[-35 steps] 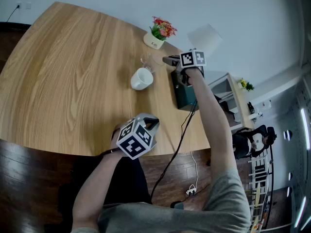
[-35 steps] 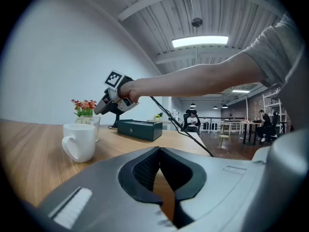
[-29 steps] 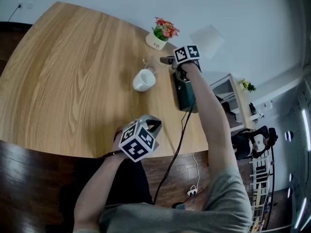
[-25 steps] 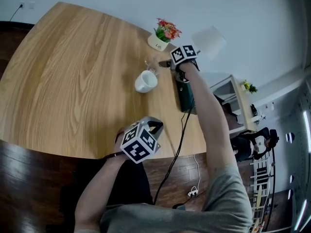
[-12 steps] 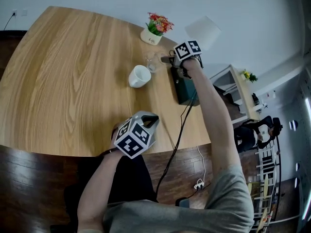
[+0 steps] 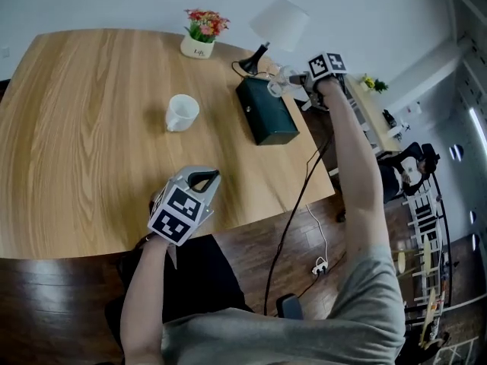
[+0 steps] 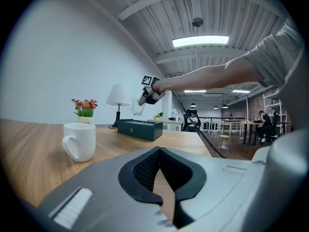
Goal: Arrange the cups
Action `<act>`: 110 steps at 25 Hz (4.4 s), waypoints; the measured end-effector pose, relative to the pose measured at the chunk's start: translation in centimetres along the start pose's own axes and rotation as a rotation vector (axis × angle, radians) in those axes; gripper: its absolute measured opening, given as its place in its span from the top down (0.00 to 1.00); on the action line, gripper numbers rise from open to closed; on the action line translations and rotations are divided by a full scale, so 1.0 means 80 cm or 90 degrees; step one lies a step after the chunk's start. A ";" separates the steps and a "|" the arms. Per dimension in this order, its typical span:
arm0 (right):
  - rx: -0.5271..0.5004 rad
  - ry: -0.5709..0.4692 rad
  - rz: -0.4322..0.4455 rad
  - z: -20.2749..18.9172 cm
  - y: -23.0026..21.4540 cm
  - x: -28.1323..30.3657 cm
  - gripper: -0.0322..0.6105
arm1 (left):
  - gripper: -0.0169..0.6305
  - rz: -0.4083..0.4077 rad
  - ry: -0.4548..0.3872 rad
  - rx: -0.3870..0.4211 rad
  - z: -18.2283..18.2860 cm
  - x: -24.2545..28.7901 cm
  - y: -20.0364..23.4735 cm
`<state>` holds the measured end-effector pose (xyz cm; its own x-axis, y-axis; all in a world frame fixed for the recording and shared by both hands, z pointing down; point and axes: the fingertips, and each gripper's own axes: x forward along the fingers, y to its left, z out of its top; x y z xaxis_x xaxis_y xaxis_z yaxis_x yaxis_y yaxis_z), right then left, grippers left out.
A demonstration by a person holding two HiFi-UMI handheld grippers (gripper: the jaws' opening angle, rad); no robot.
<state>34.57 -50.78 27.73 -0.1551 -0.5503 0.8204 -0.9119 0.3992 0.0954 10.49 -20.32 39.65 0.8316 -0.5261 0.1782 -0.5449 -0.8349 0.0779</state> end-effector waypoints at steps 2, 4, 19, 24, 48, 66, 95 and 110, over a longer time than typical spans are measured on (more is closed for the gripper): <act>0.033 0.002 -0.010 -0.024 -0.029 0.002 0.89 | 0.96 0.003 -0.001 -0.001 0.000 0.001 0.001; 0.065 0.001 -0.009 -0.044 -0.049 0.008 0.89 | 0.96 0.002 -0.001 -0.001 0.001 0.001 0.000; 0.098 0.015 0.071 -0.022 -0.050 0.071 0.89 | 0.96 0.011 -0.006 -0.004 0.002 -0.001 0.002; 0.063 -0.011 0.063 -0.006 -0.050 0.071 0.85 | 0.96 0.011 -0.005 -0.005 0.003 -0.001 0.003; -0.469 -0.265 0.008 0.005 0.185 -0.073 0.85 | 0.96 0.013 -0.001 -0.003 0.000 0.002 0.006; -0.551 -0.149 0.140 -0.104 0.341 -0.033 0.83 | 0.96 0.002 0.009 0.004 -0.005 0.002 -0.005; -0.272 0.133 0.241 -0.046 0.416 0.127 0.89 | 0.96 0.001 0.001 0.003 0.002 0.004 -0.008; -0.116 0.030 0.170 -0.056 0.188 -0.019 0.89 | 0.96 0.001 0.000 0.003 -0.001 0.002 -0.006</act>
<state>22.81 -40.65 30.46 -0.3580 -0.3758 0.8547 -0.7573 0.6523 -0.0304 10.84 -20.01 39.71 0.8311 -0.5269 0.1779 -0.5452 -0.8350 0.0739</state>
